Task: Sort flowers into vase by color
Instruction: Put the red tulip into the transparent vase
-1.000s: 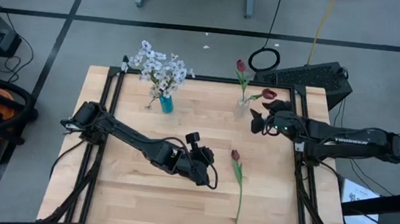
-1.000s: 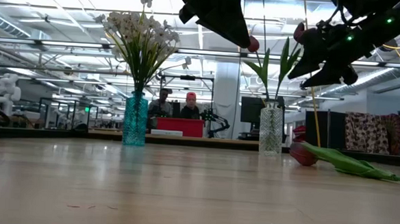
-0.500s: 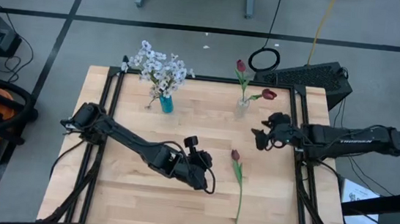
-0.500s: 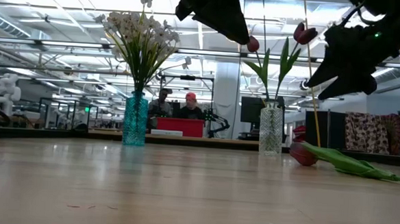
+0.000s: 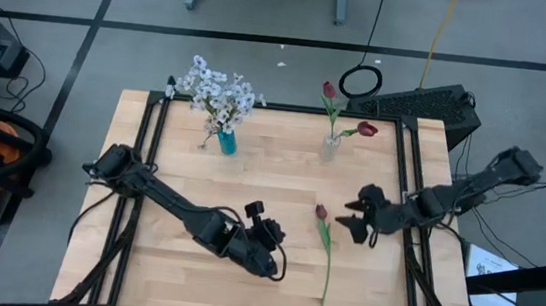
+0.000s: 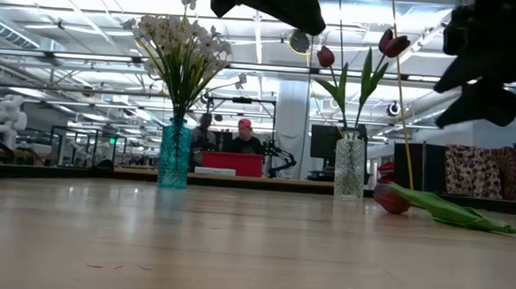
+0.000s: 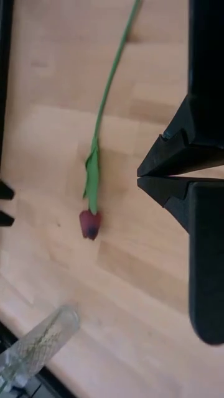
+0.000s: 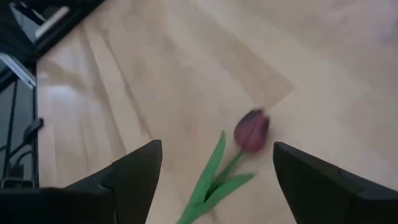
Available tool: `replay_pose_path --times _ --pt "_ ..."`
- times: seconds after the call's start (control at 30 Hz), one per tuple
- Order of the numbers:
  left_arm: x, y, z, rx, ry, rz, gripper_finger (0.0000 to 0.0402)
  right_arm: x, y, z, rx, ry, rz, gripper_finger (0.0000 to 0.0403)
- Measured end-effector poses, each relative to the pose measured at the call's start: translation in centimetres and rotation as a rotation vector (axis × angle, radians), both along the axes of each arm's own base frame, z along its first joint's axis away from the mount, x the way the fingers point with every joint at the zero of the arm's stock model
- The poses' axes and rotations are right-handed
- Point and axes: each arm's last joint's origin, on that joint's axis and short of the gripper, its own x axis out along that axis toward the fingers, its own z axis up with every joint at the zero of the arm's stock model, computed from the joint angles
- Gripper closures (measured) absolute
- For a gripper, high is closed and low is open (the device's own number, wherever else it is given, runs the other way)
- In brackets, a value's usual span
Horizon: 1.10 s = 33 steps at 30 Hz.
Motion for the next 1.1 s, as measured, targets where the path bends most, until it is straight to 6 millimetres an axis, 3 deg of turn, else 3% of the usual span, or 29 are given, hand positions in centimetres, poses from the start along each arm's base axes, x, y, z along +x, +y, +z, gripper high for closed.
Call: replay_pose_path --times 0.47,0.7,0.9,1.1 --pt "-1.4 -4.4 0.1 -0.078 -0.081 -0.068 0.0384 1.8 7.5 -4.6 0.026 0.090 -0.034 0.0106" --pt "-0.7 -6.6 -2.0 -0.100 -0.139 -0.089 0.0385 4.1 10.6 -4.9 -0.050 0.199 -0.082 0.0106" --pt "0.0 -6.8 -4.0 -0.077 -0.108 -0.081 0.0385 5.2 12.1 -5.7 -0.099 0.400 -0.168 0.0106" --pt "0.4 -6.4 -4.3 -0.077 -0.107 -0.069 0.0384 6.4 13.3 -7.3 -0.139 0.455 -0.186 0.0106"
